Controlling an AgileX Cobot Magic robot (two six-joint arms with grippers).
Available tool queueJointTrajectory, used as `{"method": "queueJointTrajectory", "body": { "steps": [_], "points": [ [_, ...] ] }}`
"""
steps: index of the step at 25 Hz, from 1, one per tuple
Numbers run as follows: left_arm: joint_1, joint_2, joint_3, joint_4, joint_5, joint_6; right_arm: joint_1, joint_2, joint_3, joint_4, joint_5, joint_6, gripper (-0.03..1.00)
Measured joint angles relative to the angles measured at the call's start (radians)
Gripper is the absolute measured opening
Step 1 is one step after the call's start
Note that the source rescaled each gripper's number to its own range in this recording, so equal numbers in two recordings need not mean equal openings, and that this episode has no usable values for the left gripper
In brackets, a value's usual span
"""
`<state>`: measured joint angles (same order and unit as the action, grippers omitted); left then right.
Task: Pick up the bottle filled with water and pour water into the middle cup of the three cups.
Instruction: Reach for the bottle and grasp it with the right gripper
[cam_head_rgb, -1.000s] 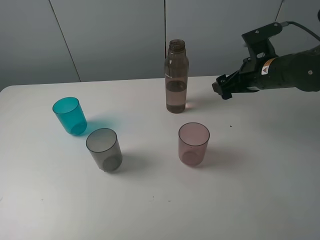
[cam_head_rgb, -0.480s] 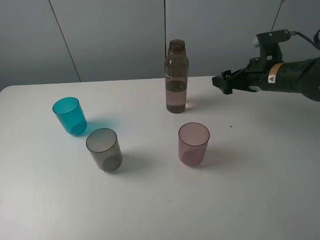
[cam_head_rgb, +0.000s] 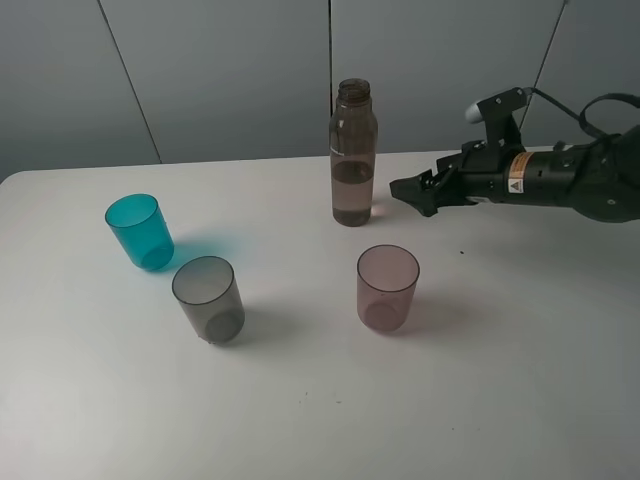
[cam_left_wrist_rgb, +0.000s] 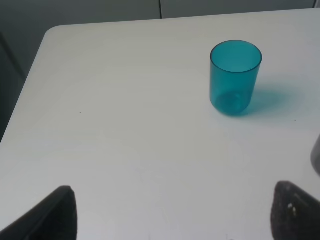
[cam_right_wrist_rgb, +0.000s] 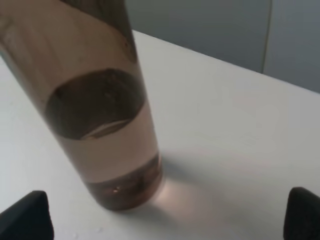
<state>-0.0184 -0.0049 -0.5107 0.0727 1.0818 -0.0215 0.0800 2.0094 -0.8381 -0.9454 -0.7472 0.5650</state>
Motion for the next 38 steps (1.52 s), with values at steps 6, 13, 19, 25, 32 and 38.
{"method": "queueJointTrajectory", "body": {
  "steps": [6, 13, 19, 25, 32, 38],
  "points": [
    [0.000, 0.000, 0.000, 0.000, 0.000, 0.000, 0.000, 0.028, -0.006, -0.051, -0.026, 0.001, 1.00],
    [0.000, 0.000, 0.000, 0.000, 0.000, 0.000, 0.026, 0.095, -0.067, -0.064, -0.058, 0.000, 1.00],
    [0.000, 0.000, 0.000, 0.000, 0.000, 0.000, 0.058, 0.149, -0.126, -0.066, -0.087, 0.000, 1.00],
    [0.000, 0.000, 0.000, 0.000, 0.000, 0.000, 0.081, 0.179, -0.166, -0.068, -0.106, -0.035, 1.00],
    [0.000, 0.000, 0.000, 0.000, 0.000, 0.000, 0.096, 0.181, -0.169, -0.050, -0.108, -0.107, 1.00],
    [0.000, 0.000, 0.000, 0.000, 0.000, 0.000, 0.099, 0.183, -0.172, -0.029, -0.114, -0.115, 1.00]
  ]
}}
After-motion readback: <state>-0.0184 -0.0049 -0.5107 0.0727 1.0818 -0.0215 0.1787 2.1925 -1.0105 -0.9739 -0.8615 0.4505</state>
